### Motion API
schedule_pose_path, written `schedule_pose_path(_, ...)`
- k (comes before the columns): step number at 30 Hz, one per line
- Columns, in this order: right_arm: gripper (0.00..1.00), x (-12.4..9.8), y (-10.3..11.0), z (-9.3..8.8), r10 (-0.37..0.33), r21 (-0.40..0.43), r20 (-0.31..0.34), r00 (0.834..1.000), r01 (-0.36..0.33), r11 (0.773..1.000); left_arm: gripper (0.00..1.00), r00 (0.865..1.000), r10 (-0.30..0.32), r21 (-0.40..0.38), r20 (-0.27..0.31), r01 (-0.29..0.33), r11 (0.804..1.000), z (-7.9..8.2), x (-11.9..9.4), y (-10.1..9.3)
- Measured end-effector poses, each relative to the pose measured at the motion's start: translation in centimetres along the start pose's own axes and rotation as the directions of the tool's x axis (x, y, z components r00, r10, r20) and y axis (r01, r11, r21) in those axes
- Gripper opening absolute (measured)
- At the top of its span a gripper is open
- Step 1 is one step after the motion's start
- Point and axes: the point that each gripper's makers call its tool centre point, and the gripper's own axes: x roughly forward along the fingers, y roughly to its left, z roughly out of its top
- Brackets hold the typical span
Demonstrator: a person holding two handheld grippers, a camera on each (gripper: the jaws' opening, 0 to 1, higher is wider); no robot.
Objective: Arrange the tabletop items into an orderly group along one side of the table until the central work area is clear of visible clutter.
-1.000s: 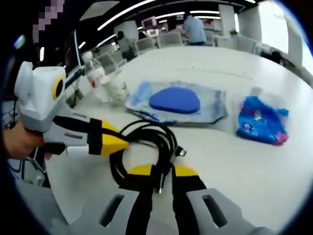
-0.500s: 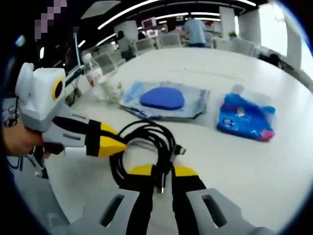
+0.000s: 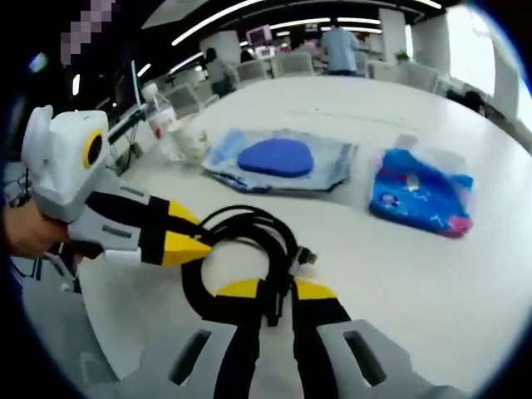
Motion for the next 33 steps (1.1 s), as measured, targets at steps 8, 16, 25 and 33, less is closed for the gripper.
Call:
schedule_pose_path(8, 0.10, 0.48, -0.19, 0.52, 0.011, 0.008, 0.015, 1.000, -0.011, 1.000, 0.14, 1.000, 0.018, 0.057, 0.004, -0.018, 0.998, 0.33, 0.32, 0.38)
schedule_pose_path(16, 0.10, 0.64, -0.26, 0.53, 0.025, 0.020, 0.029, 0.999, -0.026, 0.999, 0.14, 1.000, 0.025, 0.053, 0.016, -0.025, 0.998, 0.33, 0.36, 0.41)
schedule_pose_path(25, 0.10, 0.31, -0.09, 0.15, 0.018, 0.019, 0.019, 1.000, -0.018, 1.000, 0.14, 0.999, 0.040, 0.035, 0.028, -0.041, 0.999, 0.16, 0.16, 0.09)
schedule_pose_path(33, 0.21, 0.03, -0.05, 0.17, 0.016, -0.015, 0.010, 1.000, -0.016, 1.000, 0.23, 1.000, -0.003, -0.003, -0.012, 0.003, 1.000, -0.15, -0.12, 0.52)
